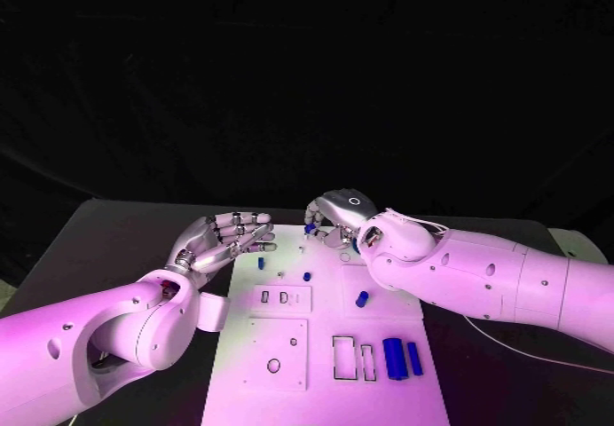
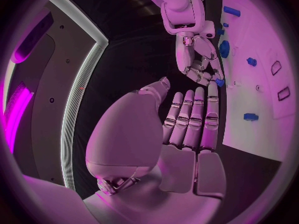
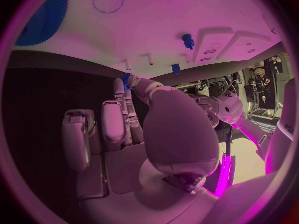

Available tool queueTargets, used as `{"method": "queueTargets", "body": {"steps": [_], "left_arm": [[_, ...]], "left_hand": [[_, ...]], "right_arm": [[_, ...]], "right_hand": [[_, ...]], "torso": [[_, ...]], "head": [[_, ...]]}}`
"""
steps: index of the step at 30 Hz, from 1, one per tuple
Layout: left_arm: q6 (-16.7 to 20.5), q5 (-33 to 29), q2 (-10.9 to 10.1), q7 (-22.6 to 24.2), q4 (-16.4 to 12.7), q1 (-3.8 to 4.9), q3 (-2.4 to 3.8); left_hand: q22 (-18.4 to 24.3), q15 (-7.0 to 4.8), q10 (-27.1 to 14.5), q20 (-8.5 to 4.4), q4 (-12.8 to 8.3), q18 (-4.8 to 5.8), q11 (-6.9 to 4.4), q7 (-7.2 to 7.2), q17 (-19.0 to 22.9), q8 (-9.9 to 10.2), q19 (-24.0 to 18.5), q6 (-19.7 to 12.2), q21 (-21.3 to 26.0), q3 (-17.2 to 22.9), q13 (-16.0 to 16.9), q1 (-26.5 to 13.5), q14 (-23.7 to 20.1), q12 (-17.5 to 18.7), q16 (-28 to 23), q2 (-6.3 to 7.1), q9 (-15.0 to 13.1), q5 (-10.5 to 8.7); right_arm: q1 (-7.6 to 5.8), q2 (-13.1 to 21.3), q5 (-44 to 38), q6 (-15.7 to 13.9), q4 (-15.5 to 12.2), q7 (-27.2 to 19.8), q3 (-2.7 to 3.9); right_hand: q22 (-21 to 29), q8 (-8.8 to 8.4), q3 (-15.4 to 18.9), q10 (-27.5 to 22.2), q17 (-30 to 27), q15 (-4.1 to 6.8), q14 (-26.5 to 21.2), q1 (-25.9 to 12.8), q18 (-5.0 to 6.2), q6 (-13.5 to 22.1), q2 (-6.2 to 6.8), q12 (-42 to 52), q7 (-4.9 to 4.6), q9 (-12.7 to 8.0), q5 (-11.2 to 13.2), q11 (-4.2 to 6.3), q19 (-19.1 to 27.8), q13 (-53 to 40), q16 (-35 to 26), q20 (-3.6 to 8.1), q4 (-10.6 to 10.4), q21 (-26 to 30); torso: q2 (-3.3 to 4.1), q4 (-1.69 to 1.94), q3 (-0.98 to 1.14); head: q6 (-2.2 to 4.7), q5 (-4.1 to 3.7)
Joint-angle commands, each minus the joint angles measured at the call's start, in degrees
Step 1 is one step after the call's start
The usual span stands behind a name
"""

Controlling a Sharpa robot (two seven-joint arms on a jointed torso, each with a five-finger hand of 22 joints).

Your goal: Assemble the parts on the task board

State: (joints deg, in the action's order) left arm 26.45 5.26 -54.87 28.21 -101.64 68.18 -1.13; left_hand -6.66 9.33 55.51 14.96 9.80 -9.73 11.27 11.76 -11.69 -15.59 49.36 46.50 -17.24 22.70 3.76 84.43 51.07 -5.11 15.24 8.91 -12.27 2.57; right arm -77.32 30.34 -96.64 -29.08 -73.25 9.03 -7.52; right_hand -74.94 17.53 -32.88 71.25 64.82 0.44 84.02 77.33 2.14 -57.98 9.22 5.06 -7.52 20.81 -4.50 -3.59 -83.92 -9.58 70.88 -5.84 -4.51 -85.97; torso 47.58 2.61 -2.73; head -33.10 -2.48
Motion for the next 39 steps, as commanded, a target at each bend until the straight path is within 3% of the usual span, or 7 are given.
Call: {"method": "queueTargets", "body": {"steps": [1,19,30,39], "left_arm": [[-1.11,-0.16,0.05,0.31,-0.23,0.17,0.06],[-1.10,-0.16,-0.12,0.24,-0.37,0.79,0.06],[-1.12,-0.16,-0.22,0.15,-0.23,1.03,0.06],[-1.15,-0.16,-0.14,0.12,-0.18,1.15,0.06]], "left_hand": [[0.06,-0.02,0.18,0.22,0.24,-0.76,0.32,2.86,-0.07,0.16,-0.01,-0.01,0.05,0.17,-0.08,-0.59,-0.32,0.11,-0.28,0.12,0.05,0.27],[0.06,-0.02,0.18,0.22,0.24,-0.76,0.32,2.86,-0.07,0.16,-0.01,-0.01,0.05,0.17,-0.08,-0.59,-0.32,0.11,-0.28,0.12,0.05,0.27],[0.09,-0.01,0.17,0.22,0.16,-0.76,0.34,2.87,-0.12,0.24,0.08,-0.06,0.02,0.26,-0.07,-0.57,-0.31,0.27,-0.34,0.07,0.10,0.27],[0.09,0.00,0.17,0.21,0.14,-0.76,0.34,2.87,-0.13,0.25,0.10,-0.07,0.01,0.27,-0.07,-0.57,-0.31,0.30,-0.35,0.07,0.10,0.27]], "right_arm": [[0.07,-0.42,-0.63,0.33,0.56,0.29,0.00],[0.23,-1.01,-0.60,3.99,1.07,0.50,-0.16],[0.25,-0.83,-0.61,3.64,0.69,0.39,-0.19],[0.26,-2.00,-0.80,3.36,2.39,0.70,-0.19]], "right_hand": [[-7.74,0.18,-0.08,0.31,-0.11,0.27,1.13,-0.49,-0.43,0.13,-0.08,-0.23,0.02,0.14,-0.33,-0.18,-1.61,0.02,0.10,0.40,-0.32,0.01],[-7.98,0.18,-0.06,0.30,0.17,0.22,1.15,-1.12,-0.48,0.38,0.07,-0.37,-0.01,0.42,-0.12,-0.22,-1.71,-0.05,0.38,0.35,-0.70,-0.10],[-8.00,0.20,-0.04,0.32,0.23,0.21,1.15,-1.26,-0.48,0.40,0.12,-0.39,0.00,0.49,-0.08,-0.22,-1.71,-0.08,0.45,0.34,-0.79,-0.11],[-7.24,0.05,-0.14,0.00,-0.73,0.14,0.86,-1.69,-0.29,0.87,0.26,-0.68,-0.10,0.69,-0.02,-0.33,-1.19,-0.09,-0.25,0.28,-1.09,0.34]], "torso": [[0.19,0.09,-0.11],[0.39,0.05,-0.06],[0.38,-0.03,-0.06],[0.43,0.06,-0.20]], "head": [[0.05,0.02],[-0.63,0.36],[-0.70,0.55],[-0.51,0.27]]}}
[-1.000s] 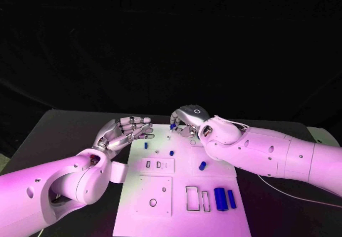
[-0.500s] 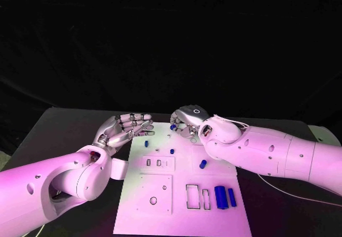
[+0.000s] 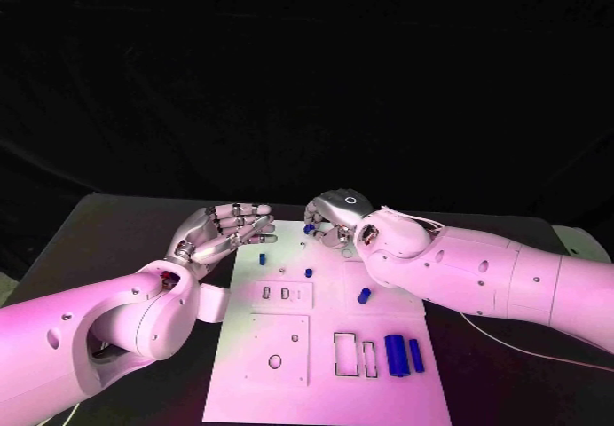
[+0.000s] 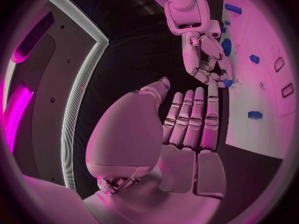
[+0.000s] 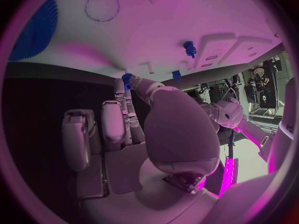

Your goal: Assemble the parts on the task board

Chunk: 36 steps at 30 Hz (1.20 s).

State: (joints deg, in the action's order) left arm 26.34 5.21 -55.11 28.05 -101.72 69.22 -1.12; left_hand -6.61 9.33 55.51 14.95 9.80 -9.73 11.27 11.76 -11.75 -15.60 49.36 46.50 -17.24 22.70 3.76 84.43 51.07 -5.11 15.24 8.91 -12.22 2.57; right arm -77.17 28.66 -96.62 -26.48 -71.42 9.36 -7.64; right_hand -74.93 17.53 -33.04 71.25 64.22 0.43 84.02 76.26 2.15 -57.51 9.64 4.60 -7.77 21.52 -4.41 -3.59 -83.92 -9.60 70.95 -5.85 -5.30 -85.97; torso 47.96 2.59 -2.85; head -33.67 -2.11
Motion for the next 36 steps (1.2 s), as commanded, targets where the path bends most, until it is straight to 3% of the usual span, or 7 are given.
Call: {"method": "queueTargets", "body": {"steps": [1,13,18,22,26,31,36], "left_arm": [[-1.04,-0.11,0.10,0.27,-0.10,0.12,0.05],[-1.23,-0.11,0.10,0.09,0.09,0.33,0.05],[-1.27,-0.11,0.09,0.05,0.11,0.38,0.05],[-1.28,-0.11,0.03,0.02,0.15,0.41,0.05],[-1.32,-0.21,-0.04,0.00,0.31,0.42,0.05],[-1.45,-0.34,-0.27,-0.02,0.44,0.43,0.04],[-1.68,-0.46,-0.53,-0.03,0.52,0.43,0.04]], "left_hand": [[0.05,-0.01,0.17,0.22,0.14,-0.76,0.34,2.87,-0.06,0.26,0.10,-0.07,0.01,0.27,-0.07,-0.57,-0.31,0.30,-0.35,0.07,0.06,0.27],[0.06,0.00,0.17,0.21,0.10,-0.76,0.35,2.87,-0.09,0.29,0.16,-0.08,-0.01,0.30,-0.06,-0.57,-0.31,0.37,-0.38,0.06,0.08,0.27],[0.06,0.00,0.17,0.21,0.10,-0.76,0.35,2.87,-0.09,0.29,0.16,-0.08,-0.01,0.30,-0.06,-0.57,-0.31,0.37,-0.38,0.06,0.08,0.27],[0.06,0.00,0.17,0.21,0.10,-0.76,0.35,2.87,-0.09,0.29,0.16,-0.08,-0.01,0.30,-0.06,-0.57,-0.31,0.37,-0.38,0.06,0.08,0.27],[0.06,0.00,0.18,0.20,0.10,-0.76,0.35,2.88,-0.10,0.31,0.20,-0.08,-0.03,0.30,-0.06,-0.61,-0.32,0.42,-0.40,0.08,0.09,0.27],[0.06,0.00,0.18,0.20,0.10,-0.76,0.35,2.88,-0.10,0.31,0.20,-0.08,-0.03,0.30,-0.06,-0.61,-0.32,0.42,-0.40,0.08,0.09,0.27],[0.06,0.00,0.18,0.20,0.10,-0.76,0.35,2.88,-0.10,0.31,0.20,-0.08,-0.03,0.30,-0.06,-0.61,-0.32,0.42,-0.40,0.08,0.09,0.27]], "right_arm": [[0.11,-0.43,-0.83,0.82,0.76,0.38,-0.07],[0.11,-1.55,-0.86,2.41,1.93,0.24,-0.07],[0.11,-1.57,-0.77,2.07,1.90,-0.02,-0.07],[0.11,-0.94,-0.84,0.94,1.40,0.20,-0.08],[0.10,1.50,-0.97,-0.33,-0.92,0.77,-0.05],[0.07,6.80,-0.02,-1.64,-5.97,1.21,0.38],[-0.07,13.68,5.87,-2.04,-11.80,0.61,1.00]], "right_hand": [[-7.25,0.05,0.02,0.00,-0.13,0.15,0.86,-0.63,-0.30,0.39,-0.16,-0.22,0.15,-0.02,-0.12,-0.32,-1.19,-0.07,-0.32,0.29,-0.30,0.34],[-6.59,-0.43,-0.02,-0.87,-0.93,-0.13,0.57,-1.25,-0.13,1.45,0.45,-0.74,-0.21,0.19,0.34,-0.66,-0.69,-0.04,-0.90,0.11,-0.69,0.77],[-4.04,-3.18,-0.02,-4.54,-2.67,-1.27,0.06,-2.43,0.47,5.60,2.35,-1.11,-1.54,-0.33,0.93,-1.95,1.11,0.51,-2.14,-0.61,-1.48,2.43],[-1.29,-5.66,0.87,-7.60,-5.17,-1.47,-0.76,-2.61,1.15,9.16,3.63,-1.05,-1.76,-0.96,1.42,-2.17,2.98,0.90,-4.08,-0.99,-1.64,4.32],[-0.87,-5.93,1.18,-8.25,-5.45,-1.49,-0.86,-2.47,1.25,9.47,3.67,-1.00,-1.80,-0.97,1.41,-2.21,3.24,0.95,-4.31,-1.05,-1.63,4.66],[-1.70,-5.50,1.48,-6.83,-5.15,-1.53,-0.67,-2.22,1.06,8.12,3.43,-0.11,-1.86,-0.61,1.33,-2.27,2.60,0.51,-3.99,-1.16,-1.79,4.26],[-5.65,-4.78,0.92,0.36,-2.50,-0.68,0.27,-1.31,0.16,5.57,3.27,3.39,-1.79,-0.06,0.93,-1.19,-0.04,-1.54,-1.60,-0.70,-1.62,1.84]], "torso": [[0.08,0.10,-0.06],[0.12,0.01,-0.03],[0.10,-0.04,-0.03],[0.07,-0.13,0.02],[0.05,-0.17,0.13],[0.01,-0.40,0.18],[-0.15,-0.85,0.42]], "head": [[0.09,-0.08],[-0.14,-0.02],[-0.16,0.07],[-0.05,0.17],[0.20,0.20],[0.56,0.18],[0.91,0.20]]}}
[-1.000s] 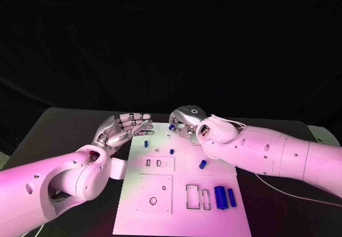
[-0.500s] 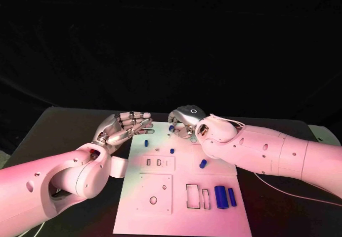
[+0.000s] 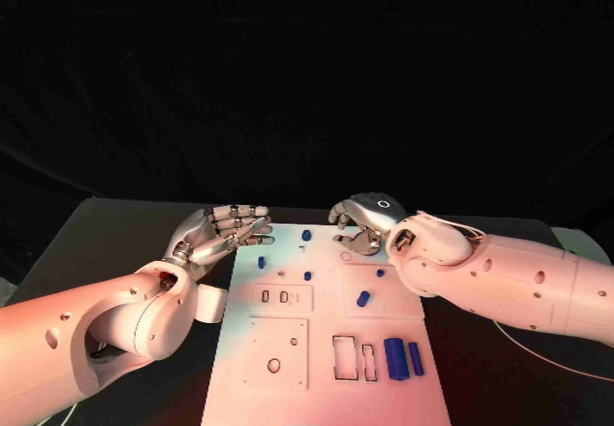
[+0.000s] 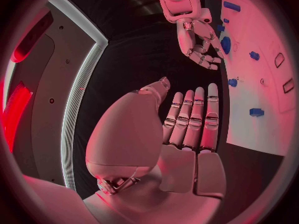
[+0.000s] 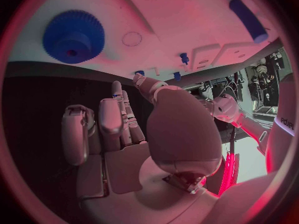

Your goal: Assemble the parts on the task board

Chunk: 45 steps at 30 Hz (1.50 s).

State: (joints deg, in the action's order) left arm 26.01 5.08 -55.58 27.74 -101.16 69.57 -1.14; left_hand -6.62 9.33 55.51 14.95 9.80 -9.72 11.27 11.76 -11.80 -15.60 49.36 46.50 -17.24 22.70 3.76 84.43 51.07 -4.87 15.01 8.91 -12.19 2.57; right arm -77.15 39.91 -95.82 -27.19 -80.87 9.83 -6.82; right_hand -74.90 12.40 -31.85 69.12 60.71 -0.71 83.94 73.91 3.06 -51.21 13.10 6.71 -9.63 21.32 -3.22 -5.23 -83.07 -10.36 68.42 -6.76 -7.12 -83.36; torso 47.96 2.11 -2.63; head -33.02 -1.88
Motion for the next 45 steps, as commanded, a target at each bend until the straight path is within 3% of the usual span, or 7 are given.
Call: {"method": "queueTargets", "body": {"steps": [1,5,6,9,15,31,45], "left_arm": [[-1.40,-0.35,-0.09,0.28,-0.01,0.08,0.05],[-1.56,-0.39,-0.13,0.27,0.09,0.07,0.05],[-1.58,-0.40,-0.15,0.27,0.12,0.07,0.05],[-1.65,-0.41,-0.19,0.26,0.17,0.07,0.05],[-1.78,-0.43,-0.20,0.22,0.26,0.06,0.04],[-1.99,-0.44,-0.21,0.04,0.38,0.06,0.04],[-2.23,-0.44,-0.21,-0.18,0.41,0.06,0.04]], "left_hand": [[0.07,0.00,0.18,0.21,0.10,-0.77,0.35,2.88,-0.05,0.31,0.20,-0.09,-0.03,0.30,-0.06,-0.61,-0.32,0.17,-0.18,0.08,0.05,0.27],[0.08,0.00,0.18,0.20,0.08,-0.77,0.35,2.87,-0.07,0.33,0.23,-0.09,-0.04,0.31,-0.05,-0.63,-0.32,0.22,-0.20,0.08,0.07,0.27],[0.08,0.00,0.18,0.20,0.08,-0.77,0.35,2.87,-0.07,0.33,0.23,-0.09,-0.04,0.31,-0.05,-0.63,-0.32,0.22,-0.20,0.08,0.07,0.27],[0.08,0.00,0.18,0.20,0.08,-0.77,0.35,2.87,-0.07,0.33,0.23,-0.09,-0.04,0.31,-0.05,-0.63,-0.32,0.22,-0.20,0.08,0.07,0.27],[0.08,0.00,0.18,0.20,0.08,-0.77,0.35,2.87,-0.07,0.33,0.23,-0.09,-0.04,0.31,-0.05,-0.63,-0.32,0.22,-0.20,0.08,0.07,0.27],[0.08,0.00,0.18,0.20,0.08,-0.77,0.35,2.87,-0.07,0.33,0.23,-0.09,-0.04,0.31,-0.05,-0.63,-0.32,0.22,-0.20,0.08,0.07,0.27],[0.12,-0.01,0.28,0.19,0.01,-0.77,0.31,2.81,-0.12,0.35,0.31,-0.04,-0.06,0.36,-0.03,-0.65,-0.29,0.32,-0.25,0.06,0.09,0.27]], "right_arm": [[-0.12,3.89,7.36,-0.91,-3.42,-0.19,0.26],[-0.18,8.16,16.31,2.26,-5.71,-1.13,0.43],[-0.19,9.06,18.34,3.26,-5.96,-1.30,0.45],[-0.19,10.78,22.20,5.30,-5.97,-1.64,0.48],[-0.13,11.53,25.50,7.30,-4.55,-1.78,0.42],[-0.06,6.58,26.22,7.67,0.67,-0.96,0.19],[0.05,4.37,25.71,7.85,2.42,-0.72,0.05]], "right_hand": [[-6.26,0.40,-0.17,4.36,1.59,0.84,0.55,1.24,-0.88,-1.04,0.03,2.48,0.37,0.22,-0.47,0.93,-1.27,-1.74,1.47,0.52,0.38,-1.15],[-8.15,0.37,2.11,8.30,3.77,1.93,1.24,0.82,-1.32,-0.19,1.03,9.32,1.30,0.55,-1.18,2.14,-2.46,-8.35,3.53,1.63,0.53,-2.33],[-9.04,0.55,3.82,8.53,5.56,2.07,1.71,0.17,-1.54,0.49,1.61,13.66,1.48,0.85,-4.78,2.40,-3.00,-12.72,5.06,1.84,0.39,-2.88],[-10.37,2.82,8.08,4.69,13.04,1.98,2.92,0.45,-1.89,2.80,-0.46,46.00,1.68,2.69,-7.20,1.92,-3.75,-45.70,11.15,1.28,-0.98,-3.64],[-13.22,5.18,11.30,12.48,22.34,1.03,4.67,0.36,-2.55,4.84,-0.17,69.96,0.74,3.89,-7.72,1.30,-5.66,-67.82,17.70,0.94,-2.84,-5.40],[-15.10,5.78,12.54,14.65,26.03,0.48,5.37,1.01,-3.06,6.27,-0.67,74.75,0.26,4.02,-7.55,0.77,-6.93,-72.16,19.90,0.46,-3.50,-6.64],[-15.10,5.83,12.61,14.63,26.64,0.39,5.50,1.19,-3.06,6.47,-0.85,74.84,0.18,4.02,-7.50,0.69,-6.93,-72.25,20.23,0.37,-3.55,-6.64]], "torso": [[-0.20,-0.51,0.28],[-0.32,-0.87,0.51],[-0.32,-0.92,0.54],[-0.36,-1.29,0.76],[-0.31,-1.44,1.01],[-0.21,-1.30,0.81],[-0.22,-1.28,0.89]], "head": [[0.32,-0.03],[0.47,-0.06],[0.47,-0.05],[0.41,0.07],[0.39,0.24],[-0.27,0.34],[-0.62,0.50]]}}
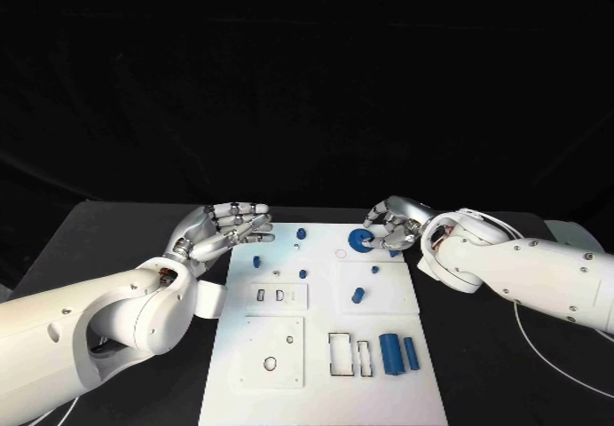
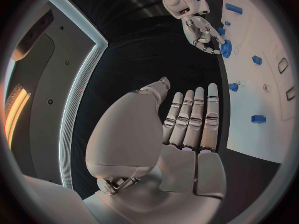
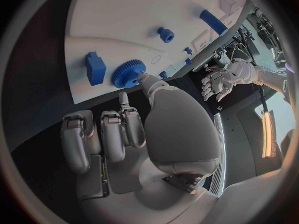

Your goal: Assemble the parts on the task board

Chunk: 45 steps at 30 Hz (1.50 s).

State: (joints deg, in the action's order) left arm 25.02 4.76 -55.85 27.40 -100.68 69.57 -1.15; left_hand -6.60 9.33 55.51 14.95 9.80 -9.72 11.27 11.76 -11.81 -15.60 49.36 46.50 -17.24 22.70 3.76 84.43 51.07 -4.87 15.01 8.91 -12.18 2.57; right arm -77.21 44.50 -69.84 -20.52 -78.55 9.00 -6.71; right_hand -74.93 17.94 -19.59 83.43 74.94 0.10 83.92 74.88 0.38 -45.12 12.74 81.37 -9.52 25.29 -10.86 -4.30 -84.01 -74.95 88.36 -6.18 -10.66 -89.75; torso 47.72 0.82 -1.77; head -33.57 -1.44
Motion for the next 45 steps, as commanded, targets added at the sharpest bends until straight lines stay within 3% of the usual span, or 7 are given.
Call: {"method": "queueTargets", "body": {"steps": [1,7,23,26,32,45], "left_arm": [[-1.24,-0.12,0.05,0.14,-0.06,0.06,0.05],[-1.27,-0.12,0.03,0.05,-0.06,0.06,0.05],[-1.41,-0.12,-0.08,-0.13,-0.07,0.07,0.05],[-1.44,-0.12,-0.09,-0.18,-0.06,0.07,0.05],[-1.47,-0.12,-0.09,-0.27,-0.03,0.07,0.05],[-1.55,-0.12,-0.04,-0.36,0.02,0.07,0.05]], "left_hand": [[0.09,-0.01,0.28,0.19,0.01,-0.77,0.31,2.81,-0.11,0.35,0.32,-0.04,-0.06,0.36,-0.03,-0.65,-0.29,0.32,-0.25,0.06,0.08,0.27],[0.10,-0.01,0.28,0.18,0.01,-0.77,0.31,2.81,-0.12,0.36,0.32,-0.04,-0.06,0.36,-0.03,-0.67,-0.29,0.34,-0.26,0.06,0.09,0.27],[0.10,-0.01,0.28,0.18,0.01,-0.77,0.31,2.81,-0.12,0.36,0.32,-0.04,-0.06,0.36,-0.03,-0.67,-0.29,0.34,-0.26,0.06,0.09,0.27],[0.10,-0.01,0.28,0.18,0.01,-0.77,0.31,2.81,-0.12,0.36,0.32,-0.04,-0.06,0.36,-0.03,-0.67,-0.29,0.34,-0.26,0.06,0.09,0.27],[0.10,-0.01,0.28,0.18,0.01,-0.77,0.31,2.81,-0.12,0.36,0.32,-0.04,-0.06,0.36,-0.03,-0.67,-0.29,0.34,-0.26,0.06,0.09,0.27],[0.10,-0.01,0.28,0.18,0.01,-0.77,0.31,2.81,-0.12,0.36,0.32,-0.04,-0.06,0.36,-0.03,-0.67,-0.29,0.34,-0.26,0.06,0.09,0.27]], "right_arm": [[0.13,-0.30,-0.30,1.38,0.13,0.11,-0.07],[0.26,-0.61,-0.73,2.03,0.16,0.18,-0.16],[0.79,-1.21,-5.97,2.22,0.68,0.88,-0.30],[1.02,-1.25,-9.75,1.32,0.40,1.15,-0.31],[1.42,-1.29,-15.89,-0.51,-0.26,1.60,-0.32],[1.82,-0.81,-20.09,-6.44,-2.73,2.93,-0.31]], "right_hand": [[-15.07,0.31,0.35,0.30,12.47,-0.44,5.53,0.27,-0.38,0.39,-0.52,0.18,0.06,0.05,0.17,-0.26,-5.99,-7.66,0.33,-0.22,-0.01,-0.25],[-15.07,0.36,0.34,0.30,12.73,-0.48,5.58,0.40,-0.38,0.41,-0.60,0.23,0.04,0.06,0.29,-0.29,-5.99,-7.72,0.47,-0.26,0.01,-0.25],[-15.07,1.13,-0.90,0.42,13.26,-0.61,5.67,2.68,-0.38,-0.26,-1.60,0.70,-0.03,0.15,0.15,-0.35,-5.99,-8.19,0.77,-0.45,1.09,-0.25],[-15.07,1.74,-3.00,1.12,13.43,-0.53,5.69,4.38,-0.38,-1.53,-2.19,1.64,0.12,0.09,2.07,-0.22,-5.99,-9.02,0.87,-0.44,2.29,-0.25],[-15.07,2.63,-4.87,1.75,13.65,-0.26,5.74,5.01,-0.38,-3.52,-2.17,2.46,0.58,0.20,2.09,0.15,-5.99,-9.73,0.98,-0.24,3.21,-0.25],[-15.07,3.33,-5.66,2.21,13.98,0.11,5.82,3.39,-0.38,-4.98,-1.87,2.99,1.12,0.38,2.60,0.60,-5.99,-10.20,1.14,0.08,2.76,-0.25]], "torso": [[-0.02,-0.01,0.03],[-0.02,-0.03,-0.03],[0.03,-0.03,0.05],[0.02,-0.05,0.05],[0.02,-0.05,0.06],[-0.01,-0.06,0.05]], "head": [[-0.08,0.06],[-0.14,0.08],[-0.40,0.28],[-0.40,0.24],[-0.51,0.23],[-0.21,0.27]]}}
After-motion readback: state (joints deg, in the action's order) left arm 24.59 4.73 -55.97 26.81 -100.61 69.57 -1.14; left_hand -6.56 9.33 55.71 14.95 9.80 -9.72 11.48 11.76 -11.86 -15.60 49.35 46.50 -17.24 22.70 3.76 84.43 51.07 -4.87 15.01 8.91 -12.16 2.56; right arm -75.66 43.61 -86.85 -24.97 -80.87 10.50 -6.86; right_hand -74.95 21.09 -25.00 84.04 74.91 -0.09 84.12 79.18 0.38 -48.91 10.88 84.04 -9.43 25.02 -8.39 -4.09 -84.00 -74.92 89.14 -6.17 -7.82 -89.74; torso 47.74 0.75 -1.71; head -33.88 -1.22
